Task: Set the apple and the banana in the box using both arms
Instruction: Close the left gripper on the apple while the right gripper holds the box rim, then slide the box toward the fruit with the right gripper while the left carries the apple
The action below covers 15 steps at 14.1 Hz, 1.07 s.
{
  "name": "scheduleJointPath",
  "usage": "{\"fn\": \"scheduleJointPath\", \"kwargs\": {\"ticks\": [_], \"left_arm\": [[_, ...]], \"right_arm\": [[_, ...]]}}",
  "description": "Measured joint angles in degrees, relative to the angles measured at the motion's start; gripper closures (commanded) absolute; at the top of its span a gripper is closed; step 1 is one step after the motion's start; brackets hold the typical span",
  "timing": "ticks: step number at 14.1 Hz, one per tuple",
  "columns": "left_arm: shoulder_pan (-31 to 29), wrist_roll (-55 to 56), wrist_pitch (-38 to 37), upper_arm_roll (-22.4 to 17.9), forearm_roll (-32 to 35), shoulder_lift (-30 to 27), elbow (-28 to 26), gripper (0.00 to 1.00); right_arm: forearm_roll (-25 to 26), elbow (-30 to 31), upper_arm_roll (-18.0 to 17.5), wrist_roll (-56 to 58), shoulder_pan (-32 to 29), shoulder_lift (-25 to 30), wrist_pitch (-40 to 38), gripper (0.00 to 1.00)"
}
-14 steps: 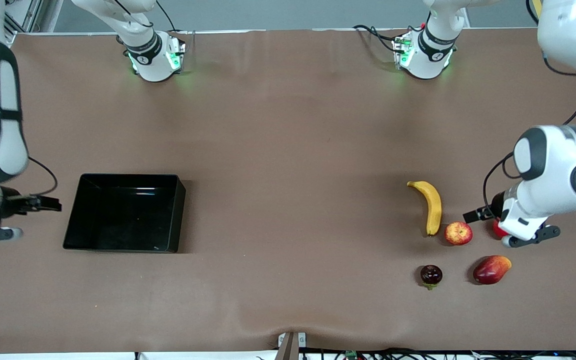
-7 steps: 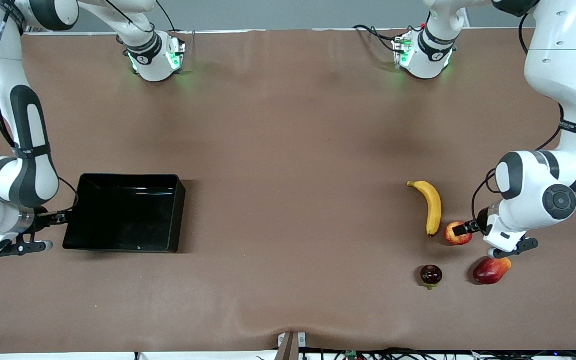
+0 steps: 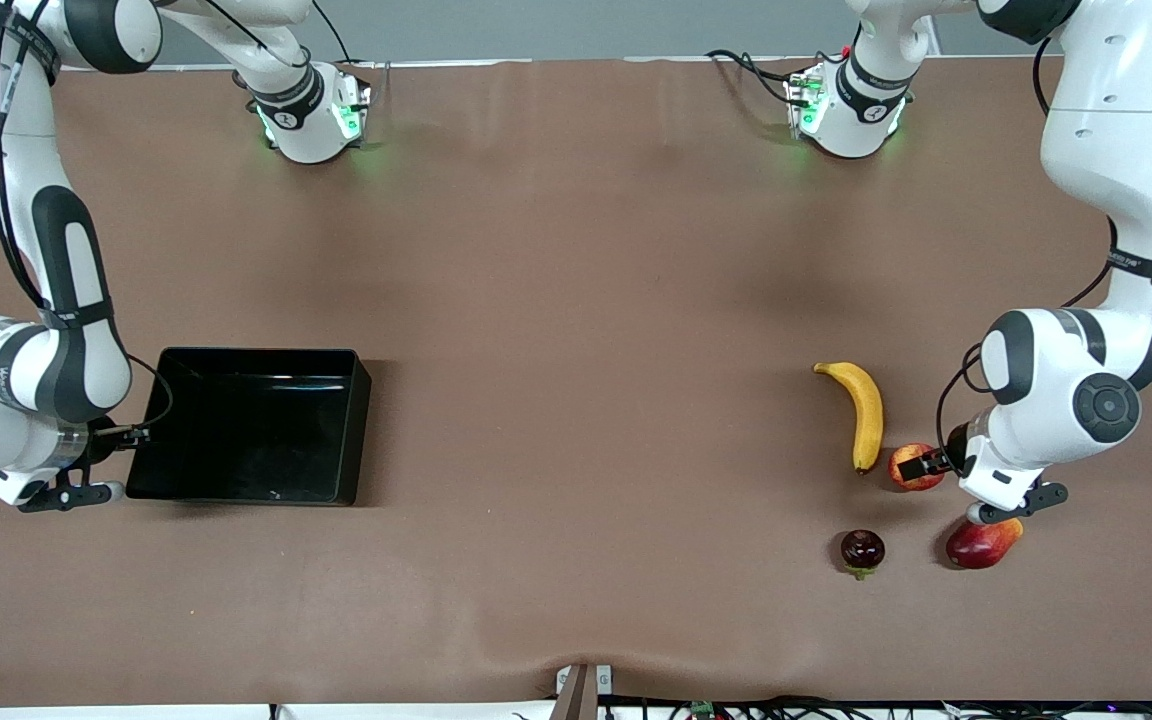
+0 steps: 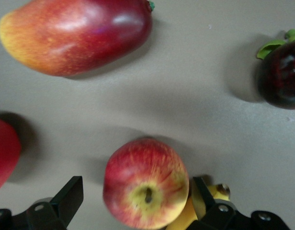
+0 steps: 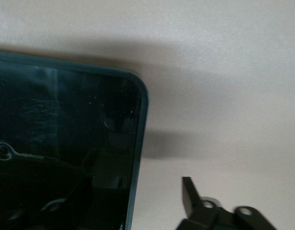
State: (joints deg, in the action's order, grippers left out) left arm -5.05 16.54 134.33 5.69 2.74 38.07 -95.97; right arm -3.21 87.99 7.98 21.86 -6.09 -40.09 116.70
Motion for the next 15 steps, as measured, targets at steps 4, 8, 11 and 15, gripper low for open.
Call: {"fn": "scheduleJointPath", "kwargs": {"ticks": [4,8,11,15], "left_arm": [[0.02,0.24,1.93,0.08,0.00,1.82,0.03,0.37],[0.01,0.29,1.99,0.11,-0.01,2.00,0.20,1.00],[0.01,0.27,1.19,0.23,-0.01,1.17,0.39,1.00],[0.03,0.26,-6.20,0.66,-0.01,-3.40,0.81,1.00]], "right_arm": [[0.00,-0.01,-0.18,0.26,0.18,-0.48,-0.02,1.00],[-0.36,-0.56,-0.34,0.47,0.53,-0.48,-0.07,1.00],[-0.43,-0.63,-0.35,0.74,0.81,-0.51,-0.01,1.00],[-2.14,-1.62,-0.38,-1.56,2.42,-0.50,-0.53,1.00]]}}
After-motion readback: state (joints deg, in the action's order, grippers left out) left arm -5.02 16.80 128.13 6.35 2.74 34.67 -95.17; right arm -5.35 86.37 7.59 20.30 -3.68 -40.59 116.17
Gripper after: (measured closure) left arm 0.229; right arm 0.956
